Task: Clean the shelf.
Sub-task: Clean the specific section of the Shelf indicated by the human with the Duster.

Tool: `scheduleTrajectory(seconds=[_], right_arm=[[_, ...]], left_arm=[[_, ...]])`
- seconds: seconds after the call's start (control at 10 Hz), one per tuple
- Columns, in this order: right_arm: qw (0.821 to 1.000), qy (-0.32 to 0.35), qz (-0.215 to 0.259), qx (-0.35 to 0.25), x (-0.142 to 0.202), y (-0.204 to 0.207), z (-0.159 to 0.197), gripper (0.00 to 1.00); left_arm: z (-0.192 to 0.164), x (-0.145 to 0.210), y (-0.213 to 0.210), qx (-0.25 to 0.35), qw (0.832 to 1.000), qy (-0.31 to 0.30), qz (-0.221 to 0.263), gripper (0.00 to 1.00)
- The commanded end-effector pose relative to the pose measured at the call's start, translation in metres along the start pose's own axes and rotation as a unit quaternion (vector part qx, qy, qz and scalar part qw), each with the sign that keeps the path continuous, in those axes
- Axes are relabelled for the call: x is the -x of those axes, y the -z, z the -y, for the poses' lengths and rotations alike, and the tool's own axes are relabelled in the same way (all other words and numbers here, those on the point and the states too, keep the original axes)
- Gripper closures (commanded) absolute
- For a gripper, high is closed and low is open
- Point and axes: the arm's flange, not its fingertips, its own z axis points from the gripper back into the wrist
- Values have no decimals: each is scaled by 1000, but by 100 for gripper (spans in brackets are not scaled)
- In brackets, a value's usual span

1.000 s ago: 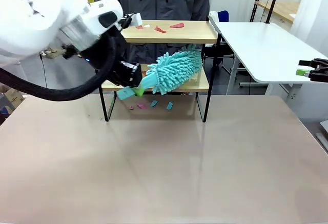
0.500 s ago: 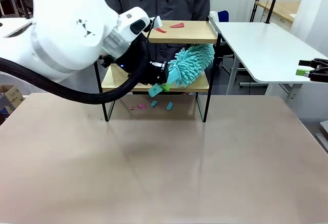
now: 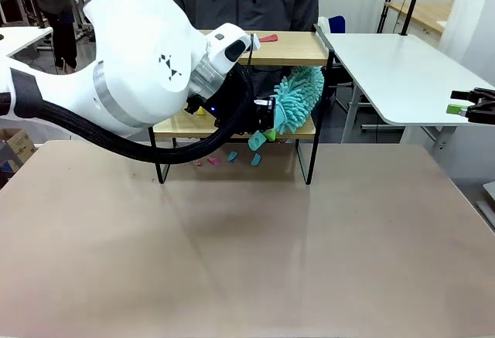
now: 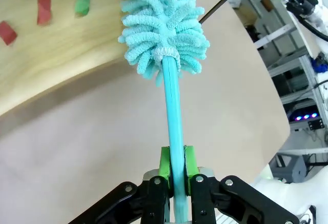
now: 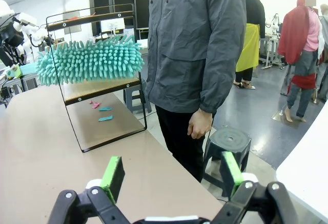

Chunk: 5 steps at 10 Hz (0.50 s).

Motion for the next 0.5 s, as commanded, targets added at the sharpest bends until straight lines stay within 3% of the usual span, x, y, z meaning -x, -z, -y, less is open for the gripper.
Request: scheduleTrajectory(seconds=[0.0, 0.4], right_arm=[[1000, 7, -2, 3, -5, 1, -1, 0], [1000, 7, -2, 3, -5, 1, -1, 0]], left_arm=[[8, 7, 0, -40, 999, -23, -7, 87], [3, 5, 17, -58, 997, -56, -21, 87]])
